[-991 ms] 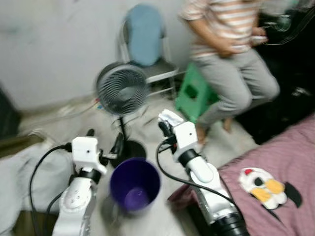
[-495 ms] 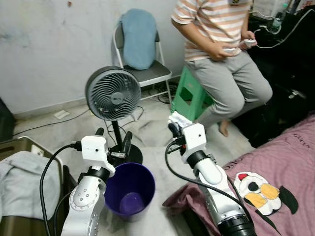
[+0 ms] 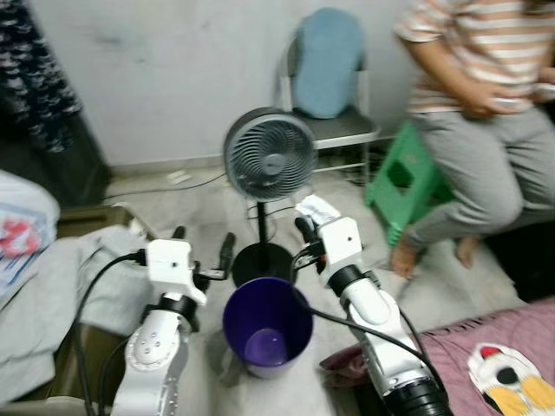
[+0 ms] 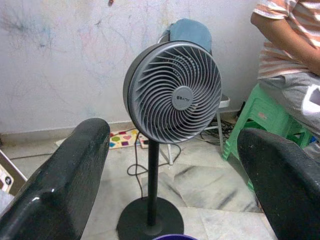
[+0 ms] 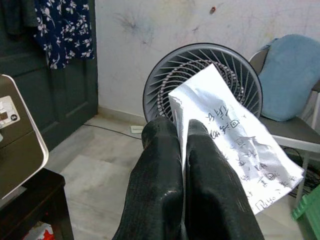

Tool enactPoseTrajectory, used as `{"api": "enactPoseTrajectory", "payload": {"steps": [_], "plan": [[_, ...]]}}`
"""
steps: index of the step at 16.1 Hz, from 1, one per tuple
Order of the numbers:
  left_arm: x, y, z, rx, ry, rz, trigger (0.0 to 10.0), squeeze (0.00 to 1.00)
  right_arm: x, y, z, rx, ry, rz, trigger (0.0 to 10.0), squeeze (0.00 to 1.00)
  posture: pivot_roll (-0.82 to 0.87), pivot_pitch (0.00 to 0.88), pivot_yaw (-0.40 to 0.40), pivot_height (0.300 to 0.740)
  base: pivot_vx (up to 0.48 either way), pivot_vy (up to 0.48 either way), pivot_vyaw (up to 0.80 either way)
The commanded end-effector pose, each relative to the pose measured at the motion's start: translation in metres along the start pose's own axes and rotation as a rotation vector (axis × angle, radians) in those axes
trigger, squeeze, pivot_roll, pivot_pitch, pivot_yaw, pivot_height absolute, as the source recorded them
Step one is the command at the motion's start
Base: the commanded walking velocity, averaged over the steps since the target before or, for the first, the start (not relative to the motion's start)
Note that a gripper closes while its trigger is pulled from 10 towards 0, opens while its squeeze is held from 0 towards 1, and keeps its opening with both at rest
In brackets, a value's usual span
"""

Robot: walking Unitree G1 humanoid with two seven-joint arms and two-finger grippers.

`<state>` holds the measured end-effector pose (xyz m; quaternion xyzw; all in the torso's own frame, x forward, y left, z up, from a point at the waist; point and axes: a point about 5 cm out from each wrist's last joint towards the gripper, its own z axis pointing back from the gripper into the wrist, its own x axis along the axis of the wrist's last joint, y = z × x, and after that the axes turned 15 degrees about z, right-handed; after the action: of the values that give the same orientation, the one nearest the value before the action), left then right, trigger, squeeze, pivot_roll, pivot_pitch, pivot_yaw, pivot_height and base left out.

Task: Clean up the room

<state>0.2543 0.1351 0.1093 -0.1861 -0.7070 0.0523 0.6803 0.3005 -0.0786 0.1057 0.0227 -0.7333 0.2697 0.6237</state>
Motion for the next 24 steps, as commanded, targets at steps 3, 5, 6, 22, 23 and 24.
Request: {"api": "enactPoseTrajectory", "payload": {"steps": [3, 5, 6, 22, 23, 24], "plan": [[0.0, -0.001, -0.001, -0.005, 0.009, 0.004, 10.0, 0.0, 0.003, -0.003, -0.002, -0.005, -0.013, 0.017, 10.0, 0.0, 0.01, 0.021, -0.005, 0.74, 0.0, 0.0, 0.27], [0.001, -0.002, 0.0, -0.025, 0.006, 0.014, 10.0, 0.0, 0.004, -0.001, -0.002, -0.002, -0.014, 0.004, 10.0, 0.0, 0.01, 0.021, -0.005, 0.74, 0.0, 0.0, 0.8], [0.002, -0.003, 0.0, -0.046, 0.001, 0.024, 10.0, 0.0, 0.004, 0.0, -0.003, -0.001, -0.014, 0.004, 10.0, 0.0, 0.01, 0.021, -0.005, 0.74, 0.0, 0.0, 0.8], [0.018, -0.001, 0.017, -0.138, -0.073, -0.129, 10.0, 0.0, 0.006, -0.007, 0.006, -0.013, -0.015, -0.037, 10.0, 0.0, 0.02, 0.028, -0.016, 0.74, 0.0, 0.0, 0.27], [0.017, -0.003, 0.014, -0.14, -0.072, -0.129, 10.0, 0.0, 0.007, -0.007, 0.005, -0.015, -0.02, -0.038, 10.0, 0.0, 0.02, 0.023, -0.02, 0.74, 0.0, 0.0, 0.0], [0.017, -0.005, 0.013, -0.141, -0.069, -0.126, 10.0, 0.0, 0.007, -0.008, 0.005, -0.015, -0.018, -0.042, 10.0, 0.0, 0.02, 0.023, -0.02, 0.74, 0.0, 0.0, 0.0]]}}
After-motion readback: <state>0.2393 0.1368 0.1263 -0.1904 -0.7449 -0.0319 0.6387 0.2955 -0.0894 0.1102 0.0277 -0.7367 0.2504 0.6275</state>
